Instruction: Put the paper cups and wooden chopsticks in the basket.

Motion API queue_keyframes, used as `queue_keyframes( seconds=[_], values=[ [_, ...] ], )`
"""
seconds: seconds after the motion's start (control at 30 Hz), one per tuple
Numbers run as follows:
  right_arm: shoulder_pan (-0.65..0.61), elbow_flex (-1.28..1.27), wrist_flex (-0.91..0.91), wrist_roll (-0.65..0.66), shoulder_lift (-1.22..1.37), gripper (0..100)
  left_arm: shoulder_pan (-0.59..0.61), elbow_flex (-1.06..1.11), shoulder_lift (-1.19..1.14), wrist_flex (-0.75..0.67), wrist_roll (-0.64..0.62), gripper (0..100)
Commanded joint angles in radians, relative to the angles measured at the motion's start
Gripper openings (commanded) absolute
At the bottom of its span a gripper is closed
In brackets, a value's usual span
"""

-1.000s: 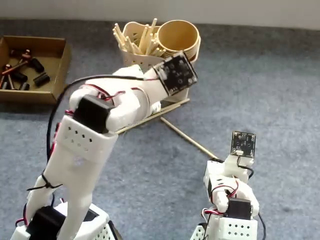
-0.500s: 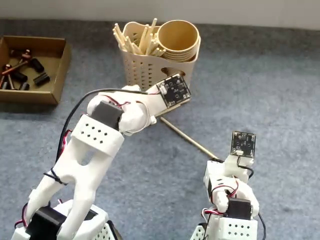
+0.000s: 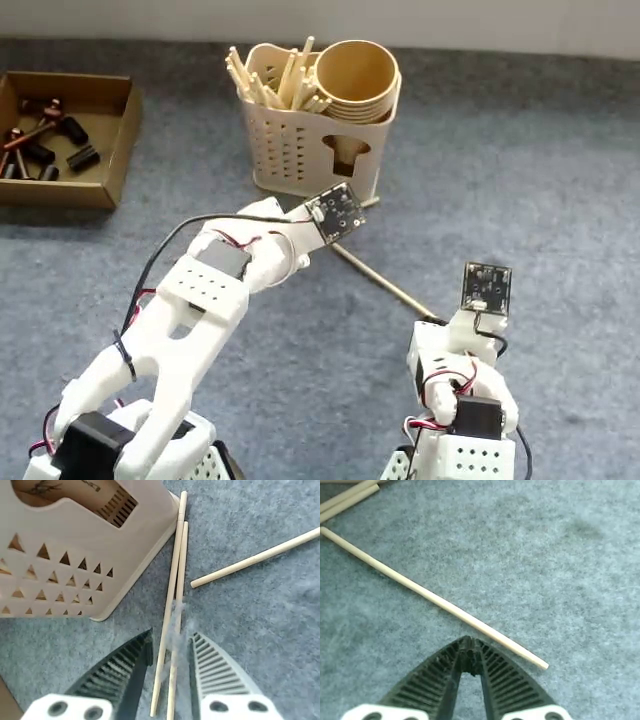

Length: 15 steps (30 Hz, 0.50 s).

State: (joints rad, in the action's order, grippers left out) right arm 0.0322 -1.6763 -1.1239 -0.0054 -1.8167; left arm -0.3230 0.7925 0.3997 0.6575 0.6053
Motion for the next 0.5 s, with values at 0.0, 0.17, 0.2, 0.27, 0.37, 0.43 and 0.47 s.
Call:
queue_keyframes(
  seconds=[0.0,0.17,0.2,0.27,0.37,0.43,0.47],
  values=[
    [0.01,-0.101,0.015,0.008,0.004,0.5,0.016,-0.002,0.021,-0.028,0.005,12],
    [0.01,-0.101,0.015,0.008,0.004,0.5,0.028,-0.007,0.001,-0.025,0.003,12],
    [0.01,-0.101,0.015,0.008,0.004,0.5,0.024,-0.01,-0.021,-0.025,0.003,12],
    [0.01,-0.101,0.015,0.008,0.004,0.5,0.016,-0.05,-0.084,-0.025,0.003,12],
    [0.01,-0.101,0.015,0.008,0.004,0.5,0.033,-0.142,-0.194,-0.014,-0.002,12],
    [0.01,-0.101,0.015,0.008,0.004,0.5,0.044,-0.196,-0.259,0.018,-0.002,12],
    [0.01,-0.101,0.015,0.008,0.004,0.5,0.044,-0.219,-0.285,0.031,-0.002,12]
  ],
)
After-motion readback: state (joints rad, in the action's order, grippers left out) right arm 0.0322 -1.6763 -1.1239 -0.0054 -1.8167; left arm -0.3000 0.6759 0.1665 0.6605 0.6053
